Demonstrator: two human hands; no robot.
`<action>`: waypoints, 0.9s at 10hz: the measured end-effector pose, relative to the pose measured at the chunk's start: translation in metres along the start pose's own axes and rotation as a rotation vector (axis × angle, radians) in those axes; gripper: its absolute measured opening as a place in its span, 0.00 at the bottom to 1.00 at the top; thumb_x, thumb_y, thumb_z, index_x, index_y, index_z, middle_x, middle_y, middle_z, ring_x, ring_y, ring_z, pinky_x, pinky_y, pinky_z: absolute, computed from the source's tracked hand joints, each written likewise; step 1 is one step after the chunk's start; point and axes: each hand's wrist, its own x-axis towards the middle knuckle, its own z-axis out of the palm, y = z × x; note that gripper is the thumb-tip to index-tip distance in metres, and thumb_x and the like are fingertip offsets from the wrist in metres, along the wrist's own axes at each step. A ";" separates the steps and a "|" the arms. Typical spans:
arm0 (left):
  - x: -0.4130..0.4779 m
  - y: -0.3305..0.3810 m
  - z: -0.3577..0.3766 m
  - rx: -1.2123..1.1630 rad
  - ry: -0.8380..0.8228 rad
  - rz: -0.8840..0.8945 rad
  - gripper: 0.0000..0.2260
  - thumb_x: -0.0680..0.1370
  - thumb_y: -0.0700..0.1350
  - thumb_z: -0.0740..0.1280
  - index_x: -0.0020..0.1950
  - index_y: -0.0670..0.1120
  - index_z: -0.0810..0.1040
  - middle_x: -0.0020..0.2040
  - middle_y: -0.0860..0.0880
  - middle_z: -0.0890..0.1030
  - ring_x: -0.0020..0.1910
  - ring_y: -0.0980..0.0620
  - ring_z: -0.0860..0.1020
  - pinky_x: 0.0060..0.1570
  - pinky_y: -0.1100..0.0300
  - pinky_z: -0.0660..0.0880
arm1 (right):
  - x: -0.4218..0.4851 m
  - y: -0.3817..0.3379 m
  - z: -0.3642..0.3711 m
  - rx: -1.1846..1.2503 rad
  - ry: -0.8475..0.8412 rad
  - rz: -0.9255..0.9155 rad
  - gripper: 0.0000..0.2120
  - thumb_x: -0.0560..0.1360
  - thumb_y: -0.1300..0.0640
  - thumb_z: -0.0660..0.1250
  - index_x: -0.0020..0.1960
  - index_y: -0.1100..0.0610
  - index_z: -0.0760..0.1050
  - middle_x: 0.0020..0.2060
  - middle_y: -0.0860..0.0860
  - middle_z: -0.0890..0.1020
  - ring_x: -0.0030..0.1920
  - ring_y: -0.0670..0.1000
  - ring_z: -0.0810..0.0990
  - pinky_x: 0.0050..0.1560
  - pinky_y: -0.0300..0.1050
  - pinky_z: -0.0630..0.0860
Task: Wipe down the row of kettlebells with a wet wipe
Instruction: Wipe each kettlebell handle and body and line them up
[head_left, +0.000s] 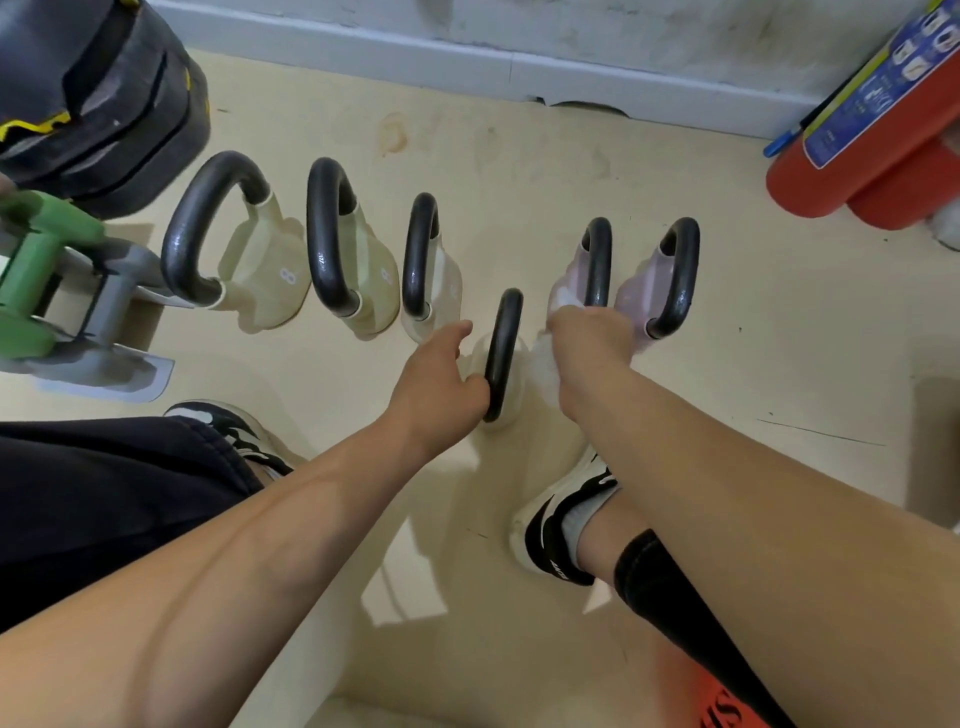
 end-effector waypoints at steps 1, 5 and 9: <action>-0.003 0.004 0.003 -0.087 -0.037 -0.035 0.33 0.74 0.42 0.65 0.80 0.49 0.63 0.77 0.52 0.68 0.73 0.51 0.70 0.71 0.48 0.70 | 0.002 0.006 0.015 0.065 -0.025 0.125 0.15 0.79 0.55 0.67 0.65 0.57 0.75 0.48 0.52 0.83 0.47 0.54 0.83 0.58 0.50 0.81; 0.009 -0.007 0.008 -0.201 -0.128 -0.123 0.22 0.73 0.37 0.66 0.67 0.46 0.76 0.61 0.49 0.81 0.59 0.50 0.80 0.49 0.62 0.79 | 0.003 -0.003 0.073 -0.091 -0.196 -0.041 0.19 0.80 0.61 0.54 0.70 0.62 0.69 0.69 0.61 0.71 0.67 0.60 0.72 0.65 0.54 0.71; -0.002 -0.006 -0.003 -0.191 -0.099 -0.136 0.15 0.75 0.36 0.65 0.60 0.45 0.80 0.54 0.49 0.85 0.46 0.58 0.81 0.40 0.69 0.77 | -0.008 0.020 0.067 -0.282 -0.120 -0.167 0.25 0.80 0.59 0.54 0.76 0.51 0.65 0.56 0.52 0.79 0.52 0.56 0.79 0.52 0.53 0.77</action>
